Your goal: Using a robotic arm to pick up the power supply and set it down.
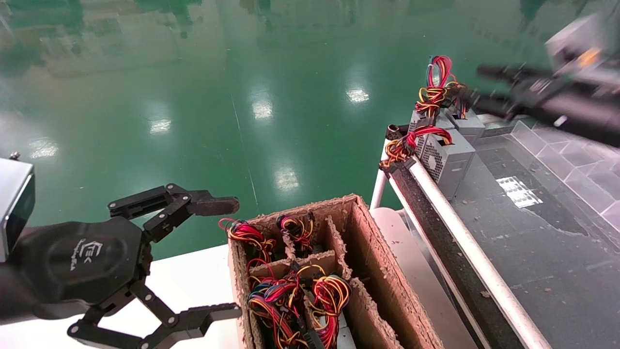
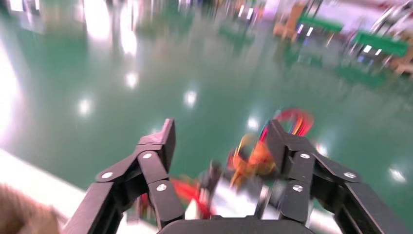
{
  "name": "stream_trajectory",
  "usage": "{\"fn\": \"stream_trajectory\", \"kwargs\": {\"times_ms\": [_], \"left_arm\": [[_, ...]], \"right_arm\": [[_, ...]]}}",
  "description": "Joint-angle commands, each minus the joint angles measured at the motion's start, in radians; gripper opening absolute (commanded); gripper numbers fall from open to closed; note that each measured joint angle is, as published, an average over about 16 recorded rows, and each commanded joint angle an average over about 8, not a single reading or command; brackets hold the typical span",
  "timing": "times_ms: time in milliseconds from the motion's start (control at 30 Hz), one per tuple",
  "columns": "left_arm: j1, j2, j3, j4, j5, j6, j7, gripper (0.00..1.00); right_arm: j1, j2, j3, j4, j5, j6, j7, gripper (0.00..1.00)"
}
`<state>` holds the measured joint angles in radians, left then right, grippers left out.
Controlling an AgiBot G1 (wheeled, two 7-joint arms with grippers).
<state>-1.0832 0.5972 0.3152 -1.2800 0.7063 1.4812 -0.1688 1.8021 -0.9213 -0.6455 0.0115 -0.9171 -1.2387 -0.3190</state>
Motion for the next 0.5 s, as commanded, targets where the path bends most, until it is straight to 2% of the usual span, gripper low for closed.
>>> {"fn": "stream_trajectory", "kwargs": {"times_ms": [33,167,500], "left_arm": [[0.000,0.000,0.000,0.000,0.000,0.000,0.000,1.00],[0.000,0.000,0.000,0.000,0.000,0.000,0.000,1.00],[0.000,0.000,0.001,0.001,0.000,0.000,0.001,1.00]], "right_arm": [[0.008,0.014,0.020,-0.008,0.030,-0.027,0.014,1.00],[-0.020,0.033,0.050,0.039,0.059,-0.052,0.046,1.00],[-0.142,0.081,0.106,0.252,0.083,-0.089,0.127,1.00]]}}
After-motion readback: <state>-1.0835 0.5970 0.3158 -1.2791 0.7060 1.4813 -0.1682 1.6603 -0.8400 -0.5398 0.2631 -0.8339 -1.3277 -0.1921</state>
